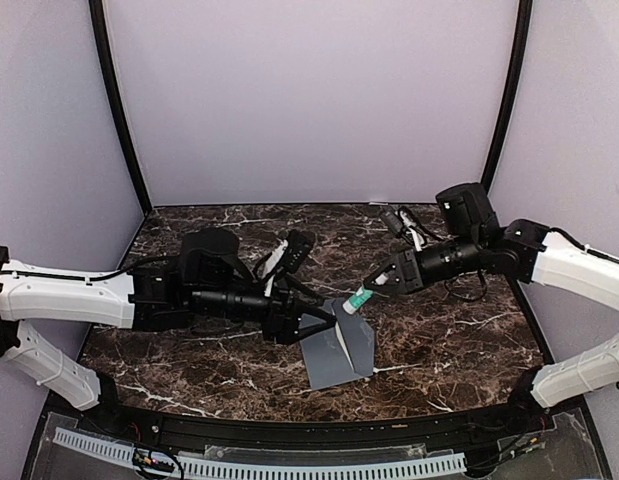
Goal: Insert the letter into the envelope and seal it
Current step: Pick up the solid glue from the center of the board.
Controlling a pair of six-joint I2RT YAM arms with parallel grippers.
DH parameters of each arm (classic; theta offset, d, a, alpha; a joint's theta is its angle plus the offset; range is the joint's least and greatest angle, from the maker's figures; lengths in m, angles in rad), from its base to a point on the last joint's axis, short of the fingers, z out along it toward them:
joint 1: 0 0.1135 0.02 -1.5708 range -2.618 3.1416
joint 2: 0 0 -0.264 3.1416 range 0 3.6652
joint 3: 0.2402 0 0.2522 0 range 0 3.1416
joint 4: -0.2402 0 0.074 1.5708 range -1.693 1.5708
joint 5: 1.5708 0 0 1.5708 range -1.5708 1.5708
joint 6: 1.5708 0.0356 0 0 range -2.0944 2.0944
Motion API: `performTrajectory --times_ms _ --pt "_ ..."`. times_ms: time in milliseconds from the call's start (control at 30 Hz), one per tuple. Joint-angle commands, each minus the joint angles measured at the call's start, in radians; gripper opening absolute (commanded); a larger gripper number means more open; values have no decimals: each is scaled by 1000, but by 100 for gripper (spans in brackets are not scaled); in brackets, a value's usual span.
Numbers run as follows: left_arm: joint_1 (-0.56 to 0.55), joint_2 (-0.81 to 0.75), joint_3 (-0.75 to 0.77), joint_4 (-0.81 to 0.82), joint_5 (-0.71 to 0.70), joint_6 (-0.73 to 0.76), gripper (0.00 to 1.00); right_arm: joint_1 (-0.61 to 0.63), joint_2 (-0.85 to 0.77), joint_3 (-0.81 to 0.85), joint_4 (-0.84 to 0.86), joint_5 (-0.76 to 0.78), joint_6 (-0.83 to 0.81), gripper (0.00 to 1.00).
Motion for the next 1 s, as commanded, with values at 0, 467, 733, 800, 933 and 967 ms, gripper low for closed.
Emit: performTrajectory --times_ms 0,467,733,800,933,967 --pt "-20 53 43 0 -50 28 66 61 23 -2 91 -47 40 9" --pt "-57 136 84 1 -43 32 55 163 91 45 115 -58 36 9" --pt "-60 145 83 -27 -70 40 50 164 118 70 121 -69 28 8" --pt "-61 148 85 -36 -80 42 52 163 124 73 120 -71 26 8" --pt "-62 148 96 -74 -121 62 37 164 131 80 117 -75 26 8" --pt "-62 149 99 -85 -125 66 34 165 131 80 118 -74 26 8"
